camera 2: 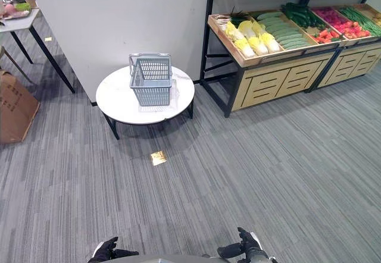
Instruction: Get the vegetables into the basket
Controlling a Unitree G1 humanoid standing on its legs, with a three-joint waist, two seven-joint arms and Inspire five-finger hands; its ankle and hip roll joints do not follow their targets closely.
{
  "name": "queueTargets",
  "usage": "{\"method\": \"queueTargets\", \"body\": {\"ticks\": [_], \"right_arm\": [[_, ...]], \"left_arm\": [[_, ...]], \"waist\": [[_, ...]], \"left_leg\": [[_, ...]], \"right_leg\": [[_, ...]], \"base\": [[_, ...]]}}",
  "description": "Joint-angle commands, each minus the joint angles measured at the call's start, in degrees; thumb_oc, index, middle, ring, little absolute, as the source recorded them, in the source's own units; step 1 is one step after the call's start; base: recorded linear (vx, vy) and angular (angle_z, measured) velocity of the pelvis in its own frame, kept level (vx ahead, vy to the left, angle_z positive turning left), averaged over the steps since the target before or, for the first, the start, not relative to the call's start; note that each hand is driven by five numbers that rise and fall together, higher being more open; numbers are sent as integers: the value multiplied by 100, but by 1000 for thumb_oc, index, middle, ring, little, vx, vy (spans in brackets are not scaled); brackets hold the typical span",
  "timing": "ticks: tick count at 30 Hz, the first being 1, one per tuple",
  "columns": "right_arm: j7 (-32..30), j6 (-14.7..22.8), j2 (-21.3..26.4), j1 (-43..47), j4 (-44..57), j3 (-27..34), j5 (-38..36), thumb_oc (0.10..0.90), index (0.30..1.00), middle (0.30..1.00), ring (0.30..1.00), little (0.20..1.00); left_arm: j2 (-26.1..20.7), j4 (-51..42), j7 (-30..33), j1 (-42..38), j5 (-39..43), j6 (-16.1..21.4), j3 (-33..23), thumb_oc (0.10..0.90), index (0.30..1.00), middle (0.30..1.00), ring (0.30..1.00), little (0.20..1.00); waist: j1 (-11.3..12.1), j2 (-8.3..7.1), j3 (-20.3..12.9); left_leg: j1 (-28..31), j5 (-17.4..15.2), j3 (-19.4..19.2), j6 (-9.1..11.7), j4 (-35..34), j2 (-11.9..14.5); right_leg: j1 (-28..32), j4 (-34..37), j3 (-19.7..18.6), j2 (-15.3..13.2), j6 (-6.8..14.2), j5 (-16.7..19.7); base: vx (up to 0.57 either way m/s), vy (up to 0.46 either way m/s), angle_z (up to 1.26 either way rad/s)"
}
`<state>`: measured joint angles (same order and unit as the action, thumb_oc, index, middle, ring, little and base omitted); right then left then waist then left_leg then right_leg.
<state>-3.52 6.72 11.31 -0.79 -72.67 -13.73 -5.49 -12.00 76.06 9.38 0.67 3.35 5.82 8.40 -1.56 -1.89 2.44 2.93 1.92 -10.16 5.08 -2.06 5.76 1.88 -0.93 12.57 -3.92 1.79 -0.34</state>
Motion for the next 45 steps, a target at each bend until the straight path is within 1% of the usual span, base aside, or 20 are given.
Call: {"method": "queueTargets", "body": {"ticks": [1, 12, 26, 31, 34, 37, 40, 41, 42, 44, 45], "right_arm": [[-5, -53, 55, -51, -276, -163, -66, 900, 1000, 1000, 1000, 1000], [-31, -27, 57, -15, -277, -201, -15, 900, 1000, 1000, 1000, 1000], [-110, -20, 81, 12, -270, -158, -36, 900, 1000, 1000, 1000, 1000], [-138, -26, 113, 71, -259, -130, -58, 900, 1000, 1000, 1000, 1000], [-180, -26, 153, 140, -223, -120, -91, 900, 1000, 1000, 1000, 1000], [-217, -28, 187, 159, -174, -137, -47, 900, 1000, 1000, 1000, 1000], [-277, -19, 228, 229, -142, -140, -53, 900, 1000, 1000, 1000, 1000], [-333, -18, 270, 281, -120, -194, -20, 900, 1000, 1000, 1000, 1000], [-333, -18, 270, 283, -120, -194, -20, 900, 1000, 1000, 1000, 1000], [-353, -19, 310, 310, -115, -205, 17, 900, 1000, 1000, 1000, 1000], [-363, -20, 344, 330, -112, -196, 30, 900, 1000, 1000, 1000, 1000]], "left_arm": [[15, 68, 44, 141, -141, -26, 128, 900, 1000, 1000, 1000, 1000], [58, 159, 34, 136, -60, -16, 88, 900, 1000, 1000, 1000, 1000], [88, 217, 32, 153, -40, -28, 103, 900, 1000, 1000, 1000, 1000], [70, 193, 47, 94, -49, -41, 144, 900, 1000, 1000, 1000, 1000], [66, 133, 84, 18, 18, -33, 176, 900, 1000, 1000, 1000, 1000], [80, 124, 101, -22, 97, -43, 147, 900, 1000, 1000, 1000, 1000], [76, 72, 164, -76, 232, -34, 97, 900, 1000, 1000, 1000, 1000], [76, -1, 222, -177, 284, -11, 120, 900, 1000, 1000, 1000, 1000], [76, -1, 222, -179, 284, -11, 120, 900, 1000, 1000, 1000, 1000], [85, -89, 214, -220, 345, 22, 137, 900, 1000, 1000, 1000, 1000], [95, -123, 224, -250, 422, 45, 124, 900, 1000, 1000, 1000, 1000]], "waist": [[14, -80, 116], [24, -98, 118], [-10, -99, 166], [-29, -93, 224], [-36, -74, 308], [-27, -62, 353], [-22, -72, 491], [-14, -92, 661], [-20, -91, 660], [-21, -99, 738], [19, -108, 808]], "left_leg": [[245, -78, 125, 33, -294, 97], [259, -52, 104, 54, -294, 162], [254, -63, 94, 57, -294, 177], [243, -49, 150, 51, -294, 195], [188, -7, 200, 50, -294, 241], [162, 62, 211, 51, -294, 274], [-50, -40, 252, 59, 148, 310], [-418, -22, 399, 115, 703, 329], [-429, -25, 407, 116, 713, 329], [-758, 35, 584, 193, 1384, 272], [-894, 120, 715, 224, 1654, 194]], "right_leg": [[179, 593, -436, -401, 721, 420], [166, 593, -447, -330, 703, 397], [155, 593, -469, -308, 691, 397], [172, 548, -433, -271, 643, 363], [-2, 317, -427, -233, 592, 266], [-56, 265, -426, -200, 562, 225], [-142, 68, -473, -192, 487, 122], [-212, -15, -485, -178, 387, 69], [-214, -15, -478, -178, 387, 69], [-202, -50, -467, -166, 305, 19], [-183, -73, -476, -172, 281, 0]], "base": [[0, 0, 0], [0, -3, 0], [0, 0, 0], [0, 0, 0], [-8, -11, 0], [26, -66, 0], [-21, -115, 1], [-61, -140, 8], [-40, -152, 17], [16, -93, 13], [23, -64, 12]]}}
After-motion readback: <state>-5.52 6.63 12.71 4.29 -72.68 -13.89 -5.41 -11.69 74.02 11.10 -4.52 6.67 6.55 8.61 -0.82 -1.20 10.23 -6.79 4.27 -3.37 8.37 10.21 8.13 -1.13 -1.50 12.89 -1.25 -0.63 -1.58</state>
